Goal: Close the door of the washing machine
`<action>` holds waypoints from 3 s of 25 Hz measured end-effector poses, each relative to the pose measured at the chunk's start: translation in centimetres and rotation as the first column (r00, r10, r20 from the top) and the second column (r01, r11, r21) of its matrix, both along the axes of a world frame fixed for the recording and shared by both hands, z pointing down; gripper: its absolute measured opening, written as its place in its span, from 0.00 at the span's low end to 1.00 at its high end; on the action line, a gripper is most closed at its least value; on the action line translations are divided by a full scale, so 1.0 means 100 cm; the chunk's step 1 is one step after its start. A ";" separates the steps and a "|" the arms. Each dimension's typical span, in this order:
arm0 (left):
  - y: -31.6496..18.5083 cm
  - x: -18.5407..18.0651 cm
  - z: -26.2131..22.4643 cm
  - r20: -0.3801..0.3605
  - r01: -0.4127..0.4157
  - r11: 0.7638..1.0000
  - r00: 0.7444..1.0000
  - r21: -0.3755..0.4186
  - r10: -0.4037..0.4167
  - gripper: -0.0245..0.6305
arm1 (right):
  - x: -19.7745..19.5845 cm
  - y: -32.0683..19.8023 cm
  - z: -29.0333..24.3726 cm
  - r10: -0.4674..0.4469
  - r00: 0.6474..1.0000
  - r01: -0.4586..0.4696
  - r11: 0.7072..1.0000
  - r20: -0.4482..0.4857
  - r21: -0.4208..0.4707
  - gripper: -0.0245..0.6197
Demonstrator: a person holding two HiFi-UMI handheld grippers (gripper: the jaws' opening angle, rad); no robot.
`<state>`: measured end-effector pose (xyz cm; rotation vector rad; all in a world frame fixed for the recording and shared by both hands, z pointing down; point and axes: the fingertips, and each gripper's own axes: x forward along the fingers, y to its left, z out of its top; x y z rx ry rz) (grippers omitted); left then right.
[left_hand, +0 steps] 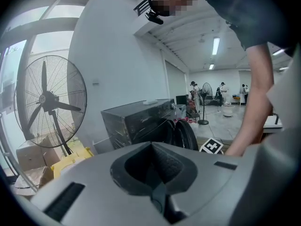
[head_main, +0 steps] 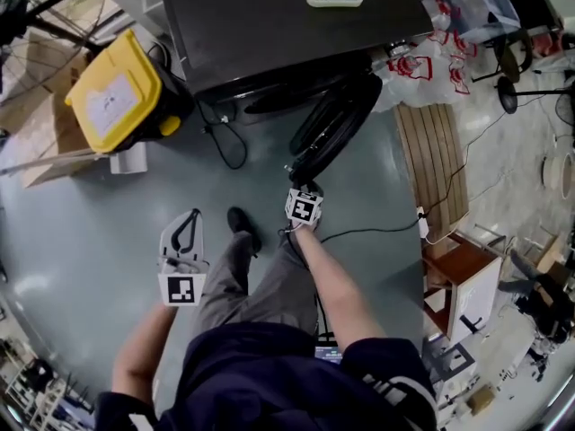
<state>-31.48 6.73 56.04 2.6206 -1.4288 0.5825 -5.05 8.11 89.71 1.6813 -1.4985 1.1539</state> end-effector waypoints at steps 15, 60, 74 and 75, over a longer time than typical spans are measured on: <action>-0.013 -0.100 0.008 -0.011 0.109 0.994 0.994 -0.018 -0.109 0.07 | -0.078 -0.079 0.006 0.131 0.989 -0.133 0.991 0.072 0.013 0.29; -0.031 -0.167 0.015 0.149 0.296 0.953 0.947 -0.061 -0.285 0.07 | -0.140 -0.221 -0.012 -0.011 0.976 -0.014 0.993 0.217 0.114 0.38; -0.032 -0.160 0.027 0.153 0.293 0.953 0.948 -0.071 -0.280 0.07 | -0.143 -0.213 -0.013 -0.457 0.878 0.432 0.884 0.139 0.179 0.08; -0.032 -0.159 0.028 0.155 0.294 0.953 0.947 -0.074 -0.280 0.07 | -0.144 -0.214 -0.013 -0.455 0.881 0.431 0.885 0.132 0.176 0.08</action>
